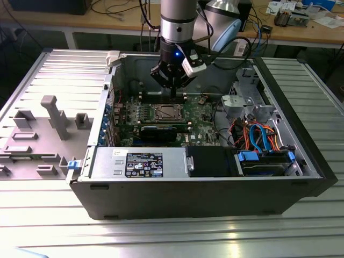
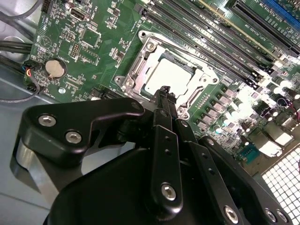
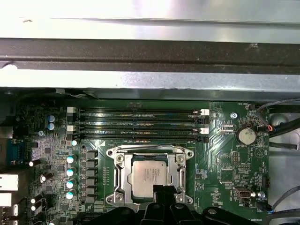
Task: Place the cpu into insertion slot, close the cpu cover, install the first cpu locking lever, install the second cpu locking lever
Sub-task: 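Install the second cpu locking lever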
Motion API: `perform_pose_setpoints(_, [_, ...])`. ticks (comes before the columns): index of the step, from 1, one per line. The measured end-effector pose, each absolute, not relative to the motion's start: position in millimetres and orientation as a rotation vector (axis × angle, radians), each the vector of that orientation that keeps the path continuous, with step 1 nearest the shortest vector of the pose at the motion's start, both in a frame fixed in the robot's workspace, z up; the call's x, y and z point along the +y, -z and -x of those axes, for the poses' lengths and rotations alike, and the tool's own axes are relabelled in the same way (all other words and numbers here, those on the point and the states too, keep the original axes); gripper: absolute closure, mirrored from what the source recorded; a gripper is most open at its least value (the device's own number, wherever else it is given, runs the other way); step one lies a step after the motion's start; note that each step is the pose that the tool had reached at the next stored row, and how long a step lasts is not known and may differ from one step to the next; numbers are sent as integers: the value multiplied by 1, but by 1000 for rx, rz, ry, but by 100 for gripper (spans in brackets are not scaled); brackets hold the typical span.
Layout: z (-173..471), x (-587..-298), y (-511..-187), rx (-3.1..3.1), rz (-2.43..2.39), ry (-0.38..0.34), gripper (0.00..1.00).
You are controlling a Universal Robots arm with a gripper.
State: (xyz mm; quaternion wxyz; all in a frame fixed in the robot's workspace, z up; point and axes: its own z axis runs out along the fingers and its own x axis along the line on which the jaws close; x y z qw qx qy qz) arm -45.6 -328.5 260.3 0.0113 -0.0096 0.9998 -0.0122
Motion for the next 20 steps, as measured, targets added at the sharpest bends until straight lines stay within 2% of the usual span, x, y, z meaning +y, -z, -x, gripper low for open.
perform_pose_setpoints(20, [44,-361,-243,3120,30,33,89])
